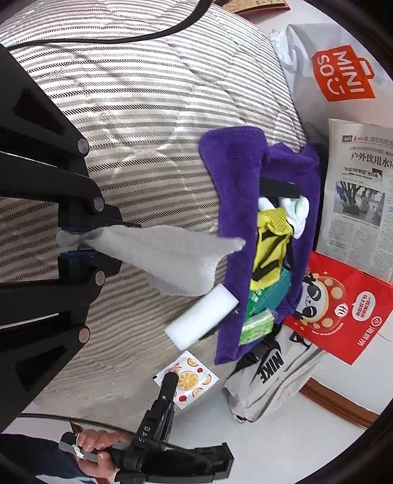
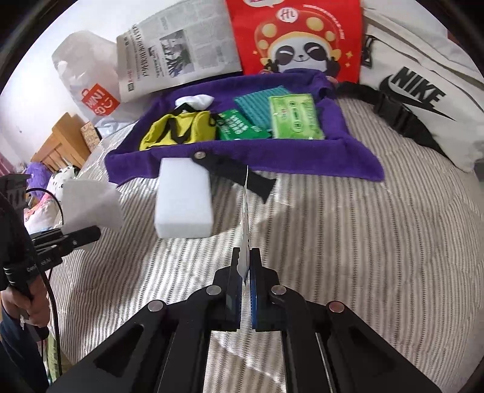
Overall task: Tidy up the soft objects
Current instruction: 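Carry the snack packet with the right tool while the left carries the tissue over the towel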
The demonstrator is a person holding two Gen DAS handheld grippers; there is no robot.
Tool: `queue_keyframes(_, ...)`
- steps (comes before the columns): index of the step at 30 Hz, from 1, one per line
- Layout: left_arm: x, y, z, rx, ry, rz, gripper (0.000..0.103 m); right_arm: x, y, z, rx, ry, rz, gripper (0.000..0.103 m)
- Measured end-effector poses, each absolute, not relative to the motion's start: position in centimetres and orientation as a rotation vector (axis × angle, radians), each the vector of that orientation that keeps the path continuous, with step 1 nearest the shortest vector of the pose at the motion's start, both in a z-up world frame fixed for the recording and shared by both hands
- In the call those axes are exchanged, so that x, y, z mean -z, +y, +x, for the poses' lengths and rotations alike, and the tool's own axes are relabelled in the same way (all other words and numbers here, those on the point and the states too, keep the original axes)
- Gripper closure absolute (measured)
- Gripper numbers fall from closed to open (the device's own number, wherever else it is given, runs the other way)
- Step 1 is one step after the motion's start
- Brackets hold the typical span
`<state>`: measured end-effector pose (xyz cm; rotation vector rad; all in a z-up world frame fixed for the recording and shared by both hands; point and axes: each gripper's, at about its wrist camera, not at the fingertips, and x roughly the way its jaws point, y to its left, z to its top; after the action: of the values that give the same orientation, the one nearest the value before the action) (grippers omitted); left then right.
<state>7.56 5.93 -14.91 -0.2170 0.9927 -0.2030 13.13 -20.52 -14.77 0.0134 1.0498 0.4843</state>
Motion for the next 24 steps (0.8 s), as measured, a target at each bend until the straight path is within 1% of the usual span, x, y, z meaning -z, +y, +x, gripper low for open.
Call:
queue_keyframes(9, 13.3, 5.4, 8.8, 0.198, 0.964, -0.219, 0.094, 13.2, -22.3, 14.1, -0.458, 1.032, 0.007, 0.099)
queue_keyframes(24, 10.4, 5.3, 14.6, 0.193, 0.920, -0.172, 0.094, 10.7, -21.2, 18.2, -0.451, 0.987, 0.000, 0.099)
